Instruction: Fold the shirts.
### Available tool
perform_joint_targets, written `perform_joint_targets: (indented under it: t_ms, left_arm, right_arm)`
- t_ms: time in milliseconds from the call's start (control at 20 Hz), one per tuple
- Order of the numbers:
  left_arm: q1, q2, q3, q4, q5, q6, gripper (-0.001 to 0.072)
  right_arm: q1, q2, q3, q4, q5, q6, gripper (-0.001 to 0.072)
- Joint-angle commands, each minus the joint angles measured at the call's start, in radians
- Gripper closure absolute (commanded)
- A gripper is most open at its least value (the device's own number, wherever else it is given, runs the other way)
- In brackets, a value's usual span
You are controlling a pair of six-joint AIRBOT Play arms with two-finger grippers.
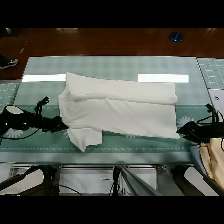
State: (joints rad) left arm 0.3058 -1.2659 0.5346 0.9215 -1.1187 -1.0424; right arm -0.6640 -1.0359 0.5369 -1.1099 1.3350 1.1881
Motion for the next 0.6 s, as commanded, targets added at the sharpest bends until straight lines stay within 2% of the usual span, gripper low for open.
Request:
perform_joint_targets:
  t_ms: [0, 150, 250, 300, 350, 400, 450, 550]
  left_arm:
    - [0.006, 0.005, 0.001, -0.003, -0.021, 0.010, 0.0685]
    - [0.006, 0.005, 0.001, -0.003, -0.028, 0.010, 0.0685]
    - [0.006, 0.005, 0.001, -0.006, -0.029, 0.010, 0.0685]
    - [0.006, 0.005, 0.001, -0.006, -0.029, 0.010, 0.0685]
    - [0.006, 0.005, 0.001, -0.006, -0.031, 0.010, 0.0685]
    - [0.006, 0.005, 0.001, -0.006, -0.032, 0.010, 0.0685]
    - [0.006, 0.006, 0.003, -0.006, -0.035, 0.010, 0.0685]
    - [0.006, 0.012, 0.026, -0.006, -0.069, 0.011, 0.0685]
  right_arm:
    - [-0.007, 0.000, -0.063, -0.002, -0.072, -0.004, 0.0175]
    - [-0.007, -0.003, -0.082, 0.027, -0.137, 0.005, 0.0178]
    - [-0.007, -0.023, -0.103, 0.094, -0.175, 0.004, 0.0213]
    - [-0.006, -0.040, -0.115, 0.127, -0.189, 0.004, 0.0325]
    - [-0.005, -0.058, -0.124, 0.145, -0.199, 0.003, 0.0477]
    - [-0.006, -0.072, -0.123, 0.149, -0.203, 0.004, 0.0686]
    - [-0.006, -0.074, -0.122, 0.171, -0.196, -0.001, 0.0688]
    - [-0.006, -0.040, -0.102, 0.225, -0.123, -0.082, 0.0688]
